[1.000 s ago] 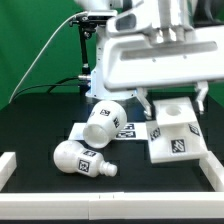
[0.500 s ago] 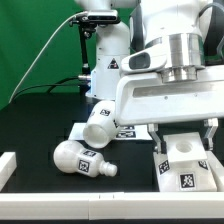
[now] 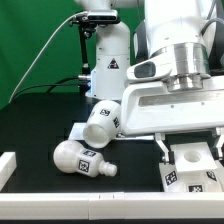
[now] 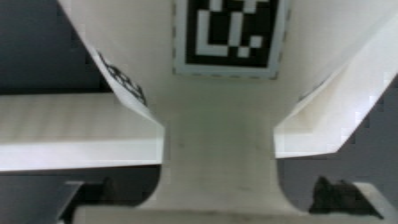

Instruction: Assemble lamp

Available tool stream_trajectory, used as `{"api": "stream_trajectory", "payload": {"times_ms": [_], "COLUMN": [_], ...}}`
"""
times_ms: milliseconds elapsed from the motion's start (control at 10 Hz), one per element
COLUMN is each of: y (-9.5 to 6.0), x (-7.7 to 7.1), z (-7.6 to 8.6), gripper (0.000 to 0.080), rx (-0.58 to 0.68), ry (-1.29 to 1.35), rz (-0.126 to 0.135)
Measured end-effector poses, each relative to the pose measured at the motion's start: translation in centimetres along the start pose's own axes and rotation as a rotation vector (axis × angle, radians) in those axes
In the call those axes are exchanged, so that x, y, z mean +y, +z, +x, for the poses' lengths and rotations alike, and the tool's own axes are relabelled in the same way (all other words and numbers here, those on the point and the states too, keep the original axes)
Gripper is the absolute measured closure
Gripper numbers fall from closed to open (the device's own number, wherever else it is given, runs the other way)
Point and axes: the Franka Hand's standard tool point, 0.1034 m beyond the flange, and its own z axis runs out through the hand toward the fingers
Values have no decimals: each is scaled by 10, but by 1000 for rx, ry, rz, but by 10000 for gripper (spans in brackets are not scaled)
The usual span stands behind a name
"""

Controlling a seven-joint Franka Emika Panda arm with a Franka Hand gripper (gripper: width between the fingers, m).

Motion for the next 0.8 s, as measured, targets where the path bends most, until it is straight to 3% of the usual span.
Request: {"api": "stream_trajectory", "payload": {"times_ms": [300,400,800], "y": [1,1,1], "x": [0,0,0], "z": [1,1,1], "gripper": [266,134,102], "rx": [17,17,17], "ry": [-15,-17,-31], "rz": [0,0,0]}}
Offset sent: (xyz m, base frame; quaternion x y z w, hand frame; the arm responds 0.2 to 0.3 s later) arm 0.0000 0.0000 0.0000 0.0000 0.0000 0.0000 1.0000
